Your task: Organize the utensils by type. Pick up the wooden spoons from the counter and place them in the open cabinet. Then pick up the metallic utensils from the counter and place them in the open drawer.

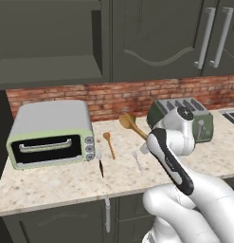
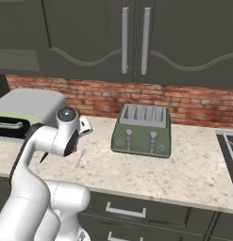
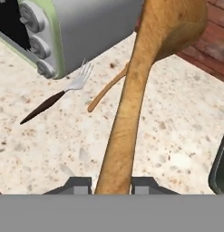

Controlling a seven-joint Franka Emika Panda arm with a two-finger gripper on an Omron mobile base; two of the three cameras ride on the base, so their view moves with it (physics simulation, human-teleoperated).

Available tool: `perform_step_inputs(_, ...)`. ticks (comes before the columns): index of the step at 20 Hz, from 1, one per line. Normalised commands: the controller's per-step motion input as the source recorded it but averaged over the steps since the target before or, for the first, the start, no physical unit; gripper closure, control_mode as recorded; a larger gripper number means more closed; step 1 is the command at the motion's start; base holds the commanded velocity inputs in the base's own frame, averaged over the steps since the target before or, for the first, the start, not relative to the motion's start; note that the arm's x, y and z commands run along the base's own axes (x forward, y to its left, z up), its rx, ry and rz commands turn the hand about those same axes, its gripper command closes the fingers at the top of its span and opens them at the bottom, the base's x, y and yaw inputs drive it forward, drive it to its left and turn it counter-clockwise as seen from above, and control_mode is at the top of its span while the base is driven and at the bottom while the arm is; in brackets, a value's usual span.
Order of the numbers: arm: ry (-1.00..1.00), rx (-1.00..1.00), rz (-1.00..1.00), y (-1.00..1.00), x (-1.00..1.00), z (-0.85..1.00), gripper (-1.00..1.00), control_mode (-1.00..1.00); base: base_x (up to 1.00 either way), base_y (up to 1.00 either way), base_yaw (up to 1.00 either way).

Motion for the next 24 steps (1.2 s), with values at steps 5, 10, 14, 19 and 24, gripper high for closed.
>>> perform_step_inputs(5,-0.04,0.0,0.25,0.07,-0.26,0.93,1.0,-1.0,0.0,0.0,0.0)
perform_step_inputs(10,0.0,0.0,0.15,0.14,-0.13,0.96,1.0,-1.0,0.0,0.0,0.0)
perform_step_inputs(14,0.0,0.0,0.04,0.26,-0.23,0.86,1.0,-1.0,0.0,0.0,0.0)
perform_step_inputs(19,-0.03,-0.04,0.0,0.43,-0.3,0.65,1.0,-1.0,0.0,0.0,0.0)
perform_step_inputs(24,-0.02,-0.1,-0.02,0.73,-0.06,0.36,1.0,-1.0,0.0,0.0,0.0)
